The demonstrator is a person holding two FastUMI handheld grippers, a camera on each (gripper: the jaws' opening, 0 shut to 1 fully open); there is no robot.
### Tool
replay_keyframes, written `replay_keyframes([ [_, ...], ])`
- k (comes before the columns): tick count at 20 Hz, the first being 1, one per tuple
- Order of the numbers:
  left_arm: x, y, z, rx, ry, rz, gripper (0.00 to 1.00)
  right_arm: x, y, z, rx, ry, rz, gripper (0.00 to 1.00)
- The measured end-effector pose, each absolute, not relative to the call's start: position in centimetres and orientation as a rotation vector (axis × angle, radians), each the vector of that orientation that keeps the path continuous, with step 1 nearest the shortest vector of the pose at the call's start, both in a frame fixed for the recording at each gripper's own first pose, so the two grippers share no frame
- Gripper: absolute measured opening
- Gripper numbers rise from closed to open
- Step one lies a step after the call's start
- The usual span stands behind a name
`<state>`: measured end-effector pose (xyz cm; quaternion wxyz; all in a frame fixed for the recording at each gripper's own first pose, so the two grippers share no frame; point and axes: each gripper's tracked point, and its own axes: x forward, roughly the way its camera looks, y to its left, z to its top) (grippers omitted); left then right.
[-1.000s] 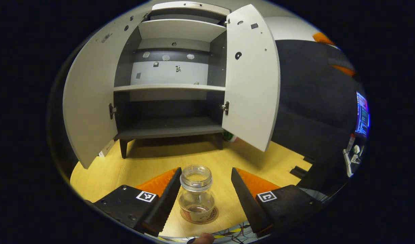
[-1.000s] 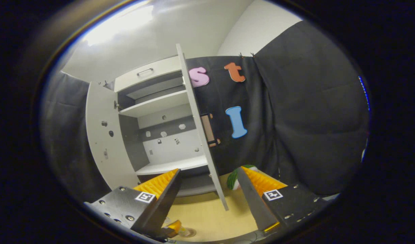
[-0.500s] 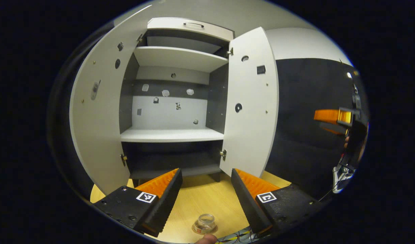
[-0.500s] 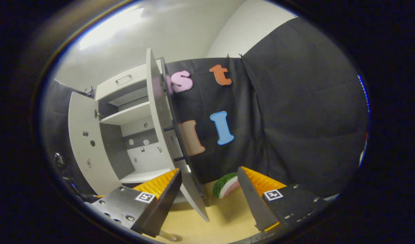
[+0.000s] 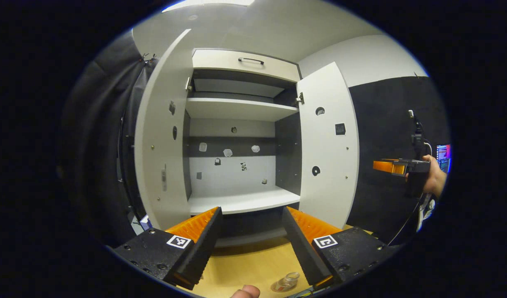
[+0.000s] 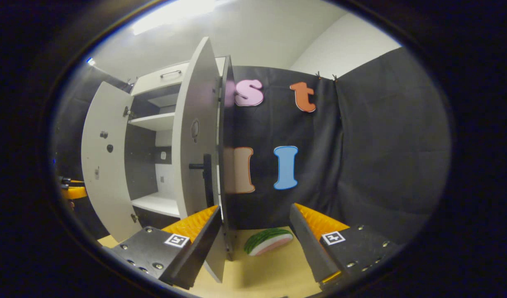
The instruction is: Grasp the bottle in the cabinet with the left hand and place it on the coaster, then close the right door with the right hand and the left door with the left hand.
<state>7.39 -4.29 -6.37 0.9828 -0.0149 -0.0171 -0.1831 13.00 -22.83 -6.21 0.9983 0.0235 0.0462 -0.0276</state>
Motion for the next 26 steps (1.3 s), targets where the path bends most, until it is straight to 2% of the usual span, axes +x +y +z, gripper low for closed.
replay_keyframes([
  [3, 7.6, -2.2, -5.5, -0.027, -0.041, -0.34, 0.93, 17.1, -24.4, -5.1, 0.11, 0.078, -0.073, 1.0],
  [6, 8.3, -0.5, -4.2, -0.057, -0.057, -0.317, 0.93, 20.0, -24.2, -6.3, 0.06, 0.108, -0.08, 1.0],
  [9, 8.9, 1.4, -3.3, -0.031, -0.09, -0.29, 0.93, 22.0, -20.7, -6.6, 0.037, 0.136, -0.014, 1.0],
  [10, 8.8, 1.7, -3.4, -0.023, -0.083, -0.286, 0.92, 21.6, -19.6, -6.2, 0.04, 0.146, 0.009, 0.86],
  [11, 8.7, 1.9, -3.4, -0.022, -0.074, -0.282, 0.93, 22.0, -18.7, -6.3, 0.052, 0.145, 0.017, 0.84],
  [12, 8.6, 1.8, -3.7, -0.023, -0.054, -0.285, 0.92, 22.2, -17.7, -6.2, 0.049, 0.141, 0.034, 0.87],
  [13, 8.4, 1.8, -4.1, -0.024, -0.041, -0.285, 0.93, 22.3, -16.4, -6.4, 0.04, 0.14, 0.066, 0.83],
  [14, 8.3, 2.1, -4.0, -0.023, -0.04, -0.277, 0.93, 22.4, -14.9, -6.5, 0.038, 0.144, 0.086, 0.87],
  [16, 7.9, 2.3, -4.1, -0.029, -0.032, -0.263, 0.93, 22.4, -12.9, -6.4, 0.039, 0.144, 0.105, 0.84],
  [17, 7.4, 2.1, -4.5, -0.033, -0.023, -0.264, 0.93, 22.4, -12.3, -6.4, 0.036, 0.145, 0.1, 0.87],
  [18, 7.2, 2.3, -4.5, -0.039, -0.021, -0.268, 0.92, 22.5, -12.5, -6.6, 0.03, 0.152, 0.086, 0.84],
  [20, 6.9, 2.8, -4.7, -0.028, -0.017, -0.259, 0.93, 22.9, -12.1, -7.1, 0.007, 0.168, 0.045, 0.87],
  [22, 6.6, 4.1, -4.9, -0.011, -0.02, -0.229, 0.93, 22.8, -11.9, -6.9, 0.004, 0.163, 0.019, 0.84],
  [23, 6.5, 4.6, -5.1, -0.015, -0.02, -0.219, 0.93, 22.7, -11.9, -6.9, 0.011, 0.159, 0.009, 0.87],
  [26, 6.4, 5.8, -6.5, -0.029, 0.018, -0.206, 0.93, 22.8, -11.7, -7.1, 0.021, 0.16, -0.005, 0.87],
])
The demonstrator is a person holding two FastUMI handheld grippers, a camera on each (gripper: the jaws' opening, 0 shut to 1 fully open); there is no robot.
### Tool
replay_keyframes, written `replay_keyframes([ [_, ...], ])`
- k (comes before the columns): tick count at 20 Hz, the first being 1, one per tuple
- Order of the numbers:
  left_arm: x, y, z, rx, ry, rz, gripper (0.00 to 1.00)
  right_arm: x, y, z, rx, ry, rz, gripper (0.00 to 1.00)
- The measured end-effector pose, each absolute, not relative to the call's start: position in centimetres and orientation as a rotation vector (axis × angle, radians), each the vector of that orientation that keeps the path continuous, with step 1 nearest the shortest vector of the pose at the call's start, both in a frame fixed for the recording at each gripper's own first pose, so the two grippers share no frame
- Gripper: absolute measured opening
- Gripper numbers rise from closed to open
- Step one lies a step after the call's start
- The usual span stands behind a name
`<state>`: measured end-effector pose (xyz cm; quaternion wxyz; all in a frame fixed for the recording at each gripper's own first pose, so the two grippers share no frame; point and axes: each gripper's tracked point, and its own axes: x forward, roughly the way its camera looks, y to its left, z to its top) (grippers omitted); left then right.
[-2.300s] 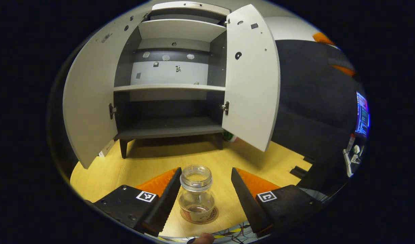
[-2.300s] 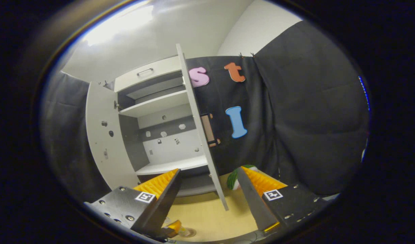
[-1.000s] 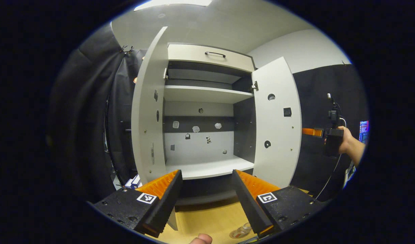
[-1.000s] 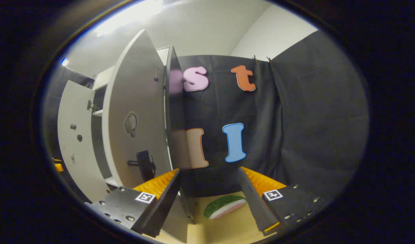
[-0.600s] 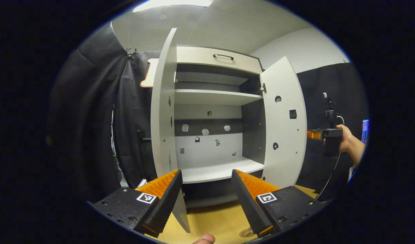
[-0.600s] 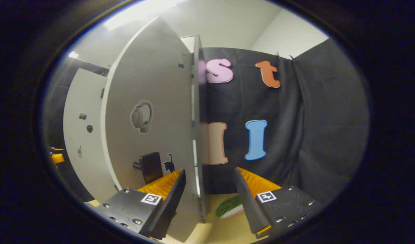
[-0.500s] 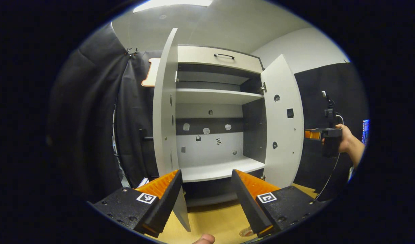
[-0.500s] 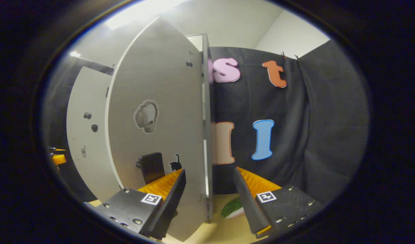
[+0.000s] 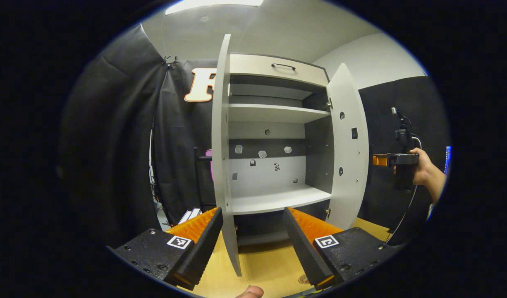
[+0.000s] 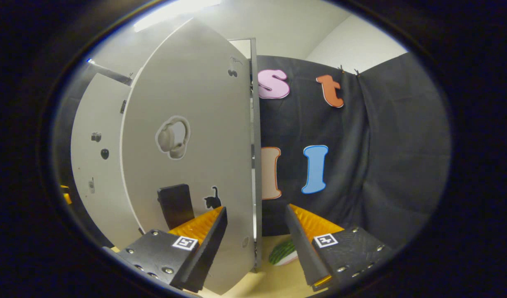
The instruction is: Grasp the bottle in the cabinet with the left hand and place it on the coaster, then close the right door with the right hand and the left door with the left hand.
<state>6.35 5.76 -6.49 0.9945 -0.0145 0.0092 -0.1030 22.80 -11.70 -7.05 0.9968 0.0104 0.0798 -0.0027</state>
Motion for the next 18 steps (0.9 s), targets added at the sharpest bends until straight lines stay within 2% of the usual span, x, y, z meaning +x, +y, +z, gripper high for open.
replay_keyframes([
  [1, 6.4, 6.2, -6.9, -0.028, 0.029, -0.2, 0.93, 22.9, -11.4, -7.0, 0.017, 0.161, -0.003, 0.84],
  [2, 6.5, 6.7, -7.0, -0.026, 0.034, -0.196, 0.93, 22.9, -10.9, -7.0, 0.012, 0.158, 0.002, 0.87],
  [4, 6.5, 7.5, -7.2, -0.024, 0.035, -0.188, 0.93, 23.1, -9.9, -7.0, 0.019, 0.154, 0.009, 0.84],
  [6, 6.6, 8.6, -7.2, -0.023, 0.033, -0.179, 0.93, 23.8, -9.1, -7.5, 0.034, 0.172, 0.008, 0.84],
  [7, 6.5, 9.1, -7.1, -0.03, 0.029, -0.178, 0.93, 24.1, -8.5, -7.8, 0.036, 0.183, 0.013, 0.87],
  [8, 6.5, 9.6, -6.9, -0.042, 0.026, -0.177, 0.93, 24.2, -7.6, -7.9, 0.037, 0.184, 0.023, 0.84],
  [10, 6.5, 10.8, -7.2, -0.062, 0.038, -0.173, 0.93, 24.4, -5.3, -7.9, 0.041, 0.176, 0.071, 0.9],
  [11, 6.7, 11.6, -7.5, -0.065, 0.042, -0.162, 0.93, 24.3, -4.6, -8.1, 0.029, 0.174, 0.082, 0.87],
  [12, 6.9, 12.6, -7.7, -0.061, 0.047, -0.145, 0.93, 24.5, -4.1, -8.1, 0.018, 0.169, 0.087, 0.95],
  [13, 7.0, 13.5, -7.8, -0.055, 0.047, -0.129, 0.93, 24.5, -3.7, -8.3, 0.009, 0.174, 0.09, 0.97],
  [18, 8.3, 17.9, -8.6, -0.057, 0.062, -0.057, 0.93, 22.9, -2.9, -8.3, 0.0, 0.191, 0.096, 0.97],
])
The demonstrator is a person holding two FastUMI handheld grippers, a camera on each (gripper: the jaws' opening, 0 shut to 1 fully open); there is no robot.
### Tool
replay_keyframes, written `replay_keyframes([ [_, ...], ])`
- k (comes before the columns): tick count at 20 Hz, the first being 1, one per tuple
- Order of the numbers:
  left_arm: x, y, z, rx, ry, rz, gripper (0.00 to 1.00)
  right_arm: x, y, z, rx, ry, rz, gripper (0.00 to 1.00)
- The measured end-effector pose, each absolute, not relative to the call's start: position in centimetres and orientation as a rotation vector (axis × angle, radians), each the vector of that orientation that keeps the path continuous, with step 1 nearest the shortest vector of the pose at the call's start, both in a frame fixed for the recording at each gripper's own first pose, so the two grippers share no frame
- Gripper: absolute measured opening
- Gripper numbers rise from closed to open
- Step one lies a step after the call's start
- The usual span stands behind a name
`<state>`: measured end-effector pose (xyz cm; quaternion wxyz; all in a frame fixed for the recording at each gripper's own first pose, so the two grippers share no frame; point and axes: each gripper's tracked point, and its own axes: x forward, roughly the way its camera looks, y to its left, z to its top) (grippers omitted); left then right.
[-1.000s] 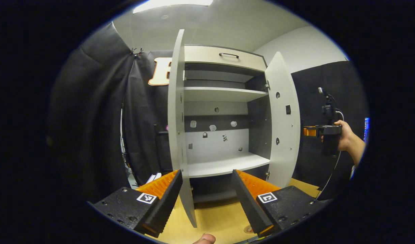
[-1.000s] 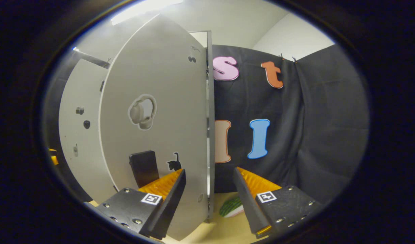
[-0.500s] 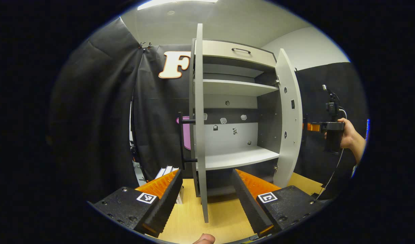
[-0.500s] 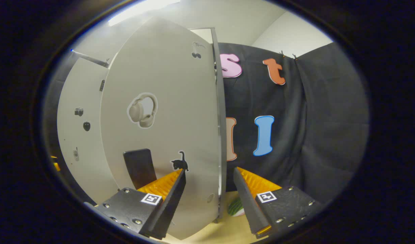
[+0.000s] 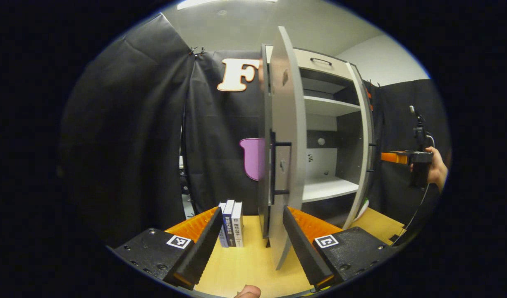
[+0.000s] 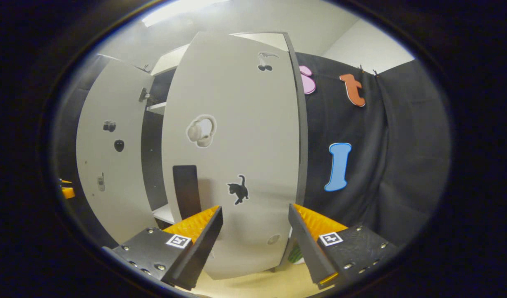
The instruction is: Grasp the bottle in the cabinet with the left hand and place it on the coaster, then close the right door with the right hand and the left door with the left hand.
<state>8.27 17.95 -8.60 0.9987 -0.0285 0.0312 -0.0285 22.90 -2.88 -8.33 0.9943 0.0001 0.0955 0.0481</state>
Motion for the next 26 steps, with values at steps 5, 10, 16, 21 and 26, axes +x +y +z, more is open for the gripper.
replay_keyframes([
  [5, 10.0, 22.0, -9.7, -0.065, 0.095, 0.028, 0.93, 18.5, -4.5, -7.9, -0.016, 0.207, 0.06, 0.97],
  [10, 13.0, 23.2, -8.7, -0.148, 0.086, 0.052, 0.91, 13.0, -3.6, -6.9, -0.044, 0.17, 0.101, 0.95],
  [16, 16.0, 22.4, -6.2, -0.147, 0.074, 0.049, 0.93, 7.0, -4.9, -4.9, 0.059, 0.147, 0.106, 0.95],
  [21, 17.7, 19.1, -4.1, -0.098, 0.059, 0.007, 0.9, 3.2, -8.3, -4.3, 0.076, 0.139, 0.041, 0.97],
  [26, 17.3, 15.9, -3.6, -0.054, 0.049, 0.016, 0.88, 0.4, -10.0, -4.2, 0.083, 0.128, 0.025, 0.97],
])
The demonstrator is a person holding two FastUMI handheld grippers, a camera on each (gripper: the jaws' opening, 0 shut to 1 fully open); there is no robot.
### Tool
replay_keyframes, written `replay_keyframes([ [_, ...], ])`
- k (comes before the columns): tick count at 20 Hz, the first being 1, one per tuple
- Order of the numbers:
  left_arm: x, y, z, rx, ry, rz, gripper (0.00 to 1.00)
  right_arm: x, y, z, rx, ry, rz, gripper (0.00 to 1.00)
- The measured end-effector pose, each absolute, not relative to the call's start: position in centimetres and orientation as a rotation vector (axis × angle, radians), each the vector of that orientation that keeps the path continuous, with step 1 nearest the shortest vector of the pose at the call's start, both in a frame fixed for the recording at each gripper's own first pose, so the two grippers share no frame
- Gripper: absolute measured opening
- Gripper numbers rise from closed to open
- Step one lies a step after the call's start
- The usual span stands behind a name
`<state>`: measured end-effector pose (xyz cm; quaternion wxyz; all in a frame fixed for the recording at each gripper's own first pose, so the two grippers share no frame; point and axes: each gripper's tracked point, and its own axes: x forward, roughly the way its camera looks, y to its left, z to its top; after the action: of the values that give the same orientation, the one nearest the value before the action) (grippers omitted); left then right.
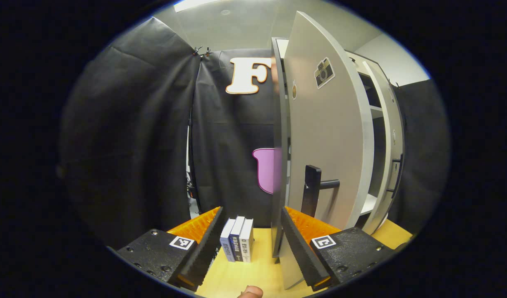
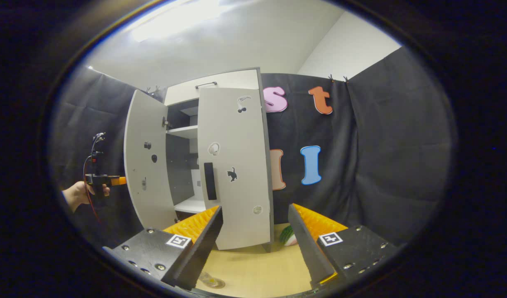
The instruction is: Grasp the bottle in the cabinet with the left hand and place it on the coaster, then close the right door with the right hand and the left door with the left hand.
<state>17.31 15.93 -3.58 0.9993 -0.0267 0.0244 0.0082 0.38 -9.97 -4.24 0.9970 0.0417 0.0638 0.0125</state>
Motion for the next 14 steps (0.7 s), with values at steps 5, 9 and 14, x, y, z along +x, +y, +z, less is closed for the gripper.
replay_keyframes([
  [5, 17.2, 13.8, -3.6, -0.056, 0.058, -0.02, 0.86, 0.4, -10.0, -4.5, 0.101, 0.141, 0.022, 0.96],
  [9, 17.4, 12.3, -3.6, -0.057, 0.055, -0.038, 0.88, 1.0, -9.9, -4.3, 0.106, 0.132, 0.033, 0.96],
  [14, 17.8, 9.7, -3.4, -0.052, 0.056, -0.081, 0.88, 1.5, -9.4, -4.3, 0.101, 0.138, 0.059, 0.96],
])
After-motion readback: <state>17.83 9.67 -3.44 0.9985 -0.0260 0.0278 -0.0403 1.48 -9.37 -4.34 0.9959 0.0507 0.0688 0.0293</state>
